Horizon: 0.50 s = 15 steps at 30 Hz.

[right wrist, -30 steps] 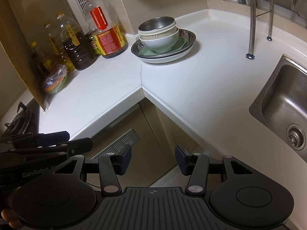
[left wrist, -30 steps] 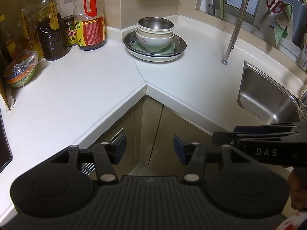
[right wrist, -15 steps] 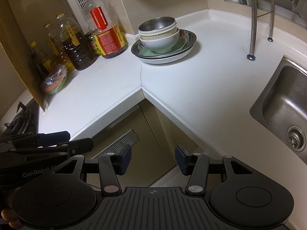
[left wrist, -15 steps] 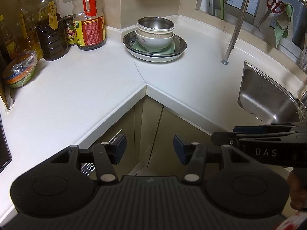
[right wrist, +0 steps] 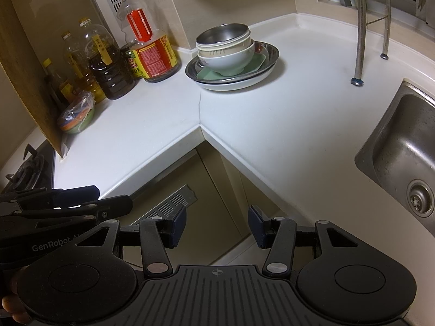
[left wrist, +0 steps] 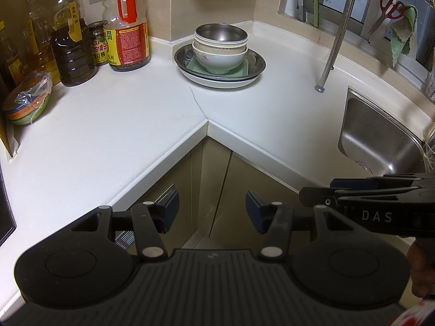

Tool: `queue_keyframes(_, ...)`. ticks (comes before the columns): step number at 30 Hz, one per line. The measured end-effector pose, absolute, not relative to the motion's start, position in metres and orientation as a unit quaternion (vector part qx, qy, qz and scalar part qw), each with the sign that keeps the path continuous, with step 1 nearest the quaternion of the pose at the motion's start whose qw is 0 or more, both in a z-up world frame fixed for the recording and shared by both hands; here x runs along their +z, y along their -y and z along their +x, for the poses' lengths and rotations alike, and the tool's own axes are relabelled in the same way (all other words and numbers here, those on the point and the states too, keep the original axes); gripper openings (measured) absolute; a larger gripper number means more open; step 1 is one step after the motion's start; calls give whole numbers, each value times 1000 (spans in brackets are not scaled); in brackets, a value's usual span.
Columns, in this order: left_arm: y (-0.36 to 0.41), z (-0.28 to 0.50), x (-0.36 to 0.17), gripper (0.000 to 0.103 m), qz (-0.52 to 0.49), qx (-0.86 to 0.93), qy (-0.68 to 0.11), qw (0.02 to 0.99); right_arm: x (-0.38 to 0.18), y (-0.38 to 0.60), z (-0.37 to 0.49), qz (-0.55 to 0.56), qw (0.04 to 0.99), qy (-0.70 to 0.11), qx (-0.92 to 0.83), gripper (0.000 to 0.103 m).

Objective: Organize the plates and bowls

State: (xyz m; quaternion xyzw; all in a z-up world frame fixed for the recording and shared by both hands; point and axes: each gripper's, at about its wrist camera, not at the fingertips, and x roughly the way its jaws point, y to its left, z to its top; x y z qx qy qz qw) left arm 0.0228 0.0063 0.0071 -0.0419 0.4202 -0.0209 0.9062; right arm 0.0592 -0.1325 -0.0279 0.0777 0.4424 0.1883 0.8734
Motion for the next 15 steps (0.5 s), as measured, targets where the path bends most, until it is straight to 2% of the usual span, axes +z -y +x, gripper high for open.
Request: queue_keyframes(15, -2, 32, 6, 52, -43, -21, -423, 905, -28, 131, 59, 79, 874, -443, 187, 51)
